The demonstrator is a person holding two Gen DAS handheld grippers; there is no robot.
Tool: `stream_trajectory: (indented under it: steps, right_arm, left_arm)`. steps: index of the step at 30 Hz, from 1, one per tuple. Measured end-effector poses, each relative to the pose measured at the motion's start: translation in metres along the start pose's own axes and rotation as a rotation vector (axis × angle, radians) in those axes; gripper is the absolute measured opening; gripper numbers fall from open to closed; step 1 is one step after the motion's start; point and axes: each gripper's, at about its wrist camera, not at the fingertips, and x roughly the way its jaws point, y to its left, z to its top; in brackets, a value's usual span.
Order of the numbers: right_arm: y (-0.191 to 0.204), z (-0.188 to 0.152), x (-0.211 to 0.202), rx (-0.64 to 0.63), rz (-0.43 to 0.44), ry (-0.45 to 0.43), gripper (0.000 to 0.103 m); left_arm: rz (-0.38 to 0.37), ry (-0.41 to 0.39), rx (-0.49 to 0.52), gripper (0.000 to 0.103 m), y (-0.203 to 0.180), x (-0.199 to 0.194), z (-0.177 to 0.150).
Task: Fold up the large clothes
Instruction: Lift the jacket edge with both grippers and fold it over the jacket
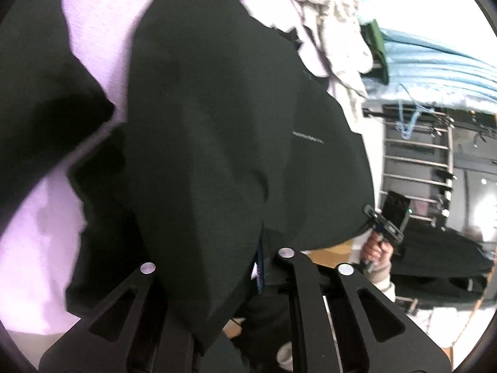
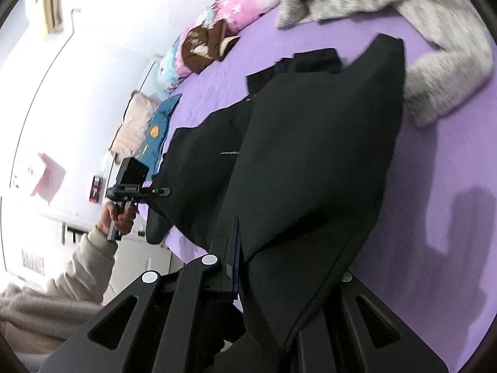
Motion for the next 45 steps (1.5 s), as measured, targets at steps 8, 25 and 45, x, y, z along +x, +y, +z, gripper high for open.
stream_trajectory:
  steps: [8,25,45]
  right_arm:
    - [-0.015,-0.003,0.005,0.03,0.005,-0.007,0.007]
    - [-0.047,-0.011,0.005,0.074,-0.009,0.002,0.008]
    - [-0.06,-0.01,0.011,0.093,-0.015,0.009,0.008]
  left_arm:
    - [0.2,-0.005,0.062,0.035,0.011,-0.008,0.027]
    - [0.232,0.035,0.201,0.08,0.043,0.007,0.06]
    - [0.061,0.124,0.24,0.08,0.042,0.058,0.071]
